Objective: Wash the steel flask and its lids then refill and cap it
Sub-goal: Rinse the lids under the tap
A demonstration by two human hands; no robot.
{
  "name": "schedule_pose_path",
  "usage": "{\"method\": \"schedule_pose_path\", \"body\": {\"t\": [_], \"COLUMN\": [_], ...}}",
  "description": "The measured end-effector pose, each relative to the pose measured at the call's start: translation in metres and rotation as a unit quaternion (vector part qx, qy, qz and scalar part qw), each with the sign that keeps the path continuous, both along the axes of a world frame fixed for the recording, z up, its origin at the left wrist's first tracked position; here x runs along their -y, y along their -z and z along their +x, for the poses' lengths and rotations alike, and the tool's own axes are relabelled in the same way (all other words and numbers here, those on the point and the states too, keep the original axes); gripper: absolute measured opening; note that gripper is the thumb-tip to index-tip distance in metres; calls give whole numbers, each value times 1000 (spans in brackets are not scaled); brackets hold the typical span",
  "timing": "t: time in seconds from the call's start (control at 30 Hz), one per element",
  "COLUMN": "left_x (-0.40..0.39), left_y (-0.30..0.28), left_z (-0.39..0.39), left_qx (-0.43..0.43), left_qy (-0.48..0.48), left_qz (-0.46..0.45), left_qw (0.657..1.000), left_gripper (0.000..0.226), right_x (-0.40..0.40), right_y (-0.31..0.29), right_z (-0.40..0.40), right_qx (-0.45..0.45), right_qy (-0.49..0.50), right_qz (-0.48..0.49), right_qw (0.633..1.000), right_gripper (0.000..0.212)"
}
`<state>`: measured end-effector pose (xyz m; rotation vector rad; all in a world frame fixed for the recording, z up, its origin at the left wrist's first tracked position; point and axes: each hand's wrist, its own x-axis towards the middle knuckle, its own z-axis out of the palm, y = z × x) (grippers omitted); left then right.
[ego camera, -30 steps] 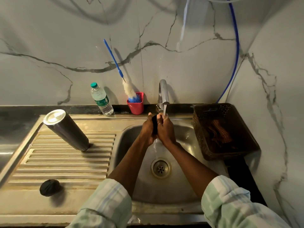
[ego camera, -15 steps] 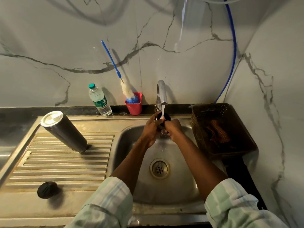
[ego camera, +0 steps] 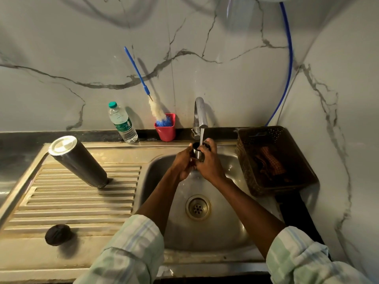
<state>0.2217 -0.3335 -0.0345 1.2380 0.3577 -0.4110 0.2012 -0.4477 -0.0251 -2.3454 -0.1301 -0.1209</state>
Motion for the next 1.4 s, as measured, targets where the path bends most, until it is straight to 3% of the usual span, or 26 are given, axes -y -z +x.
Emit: {"method": "schedule_pose_path", "body": {"t": [0.17, 0.27, 0.5, 0.67, 0.8, 0.9, 1.03, 1.13, 1.27, 1.4], "left_x": [0, -2, -5, -7, -8, -5, -5, -5, -2, 0], "left_y": [3, 3, 4, 5, 3, 2, 7, 8, 3, 6], "left_z": [-4, -2, 2, 0, 0, -1, -4, -7, -8, -6], "left_qx": [16, 15, 15, 23, 44, 54, 56, 51, 2, -13], "left_qy": [-3, -32, -32, -27, -17, 11, 37, 18, -18, -33], "left_qz": [10, 25, 31, 34, 45, 56, 68, 51, -1, 20], "left_qw": [1000, 999, 999, 999, 998, 997, 995, 997, 1000, 999], "left_gripper": [34, 30, 22, 25, 25, 27, 22, 27, 31, 28], "right_x": [7, 8, 15, 22, 28, 25, 23, 19, 6, 0], "right_y": [-12, -9, -19, -30, -38, -38, -35, -33, -13, -10], "right_z": [5, 7, 13, 23, 27, 27, 25, 23, 24, 19], "right_qx": [-66, -63, -190, -247, -333, -410, -475, -442, -335, -292], "right_qy": [112, 85, 66, 11, 30, 85, 112, 132, 162, 157], "right_qz": [112, 76, 149, 112, 210, 273, 252, 252, 280, 389], "right_qw": [985, 991, 968, 963, 919, 866, 836, 851, 885, 859], "right_gripper": [34, 34, 19, 32, 29, 42, 65, 71, 46, 19]}}
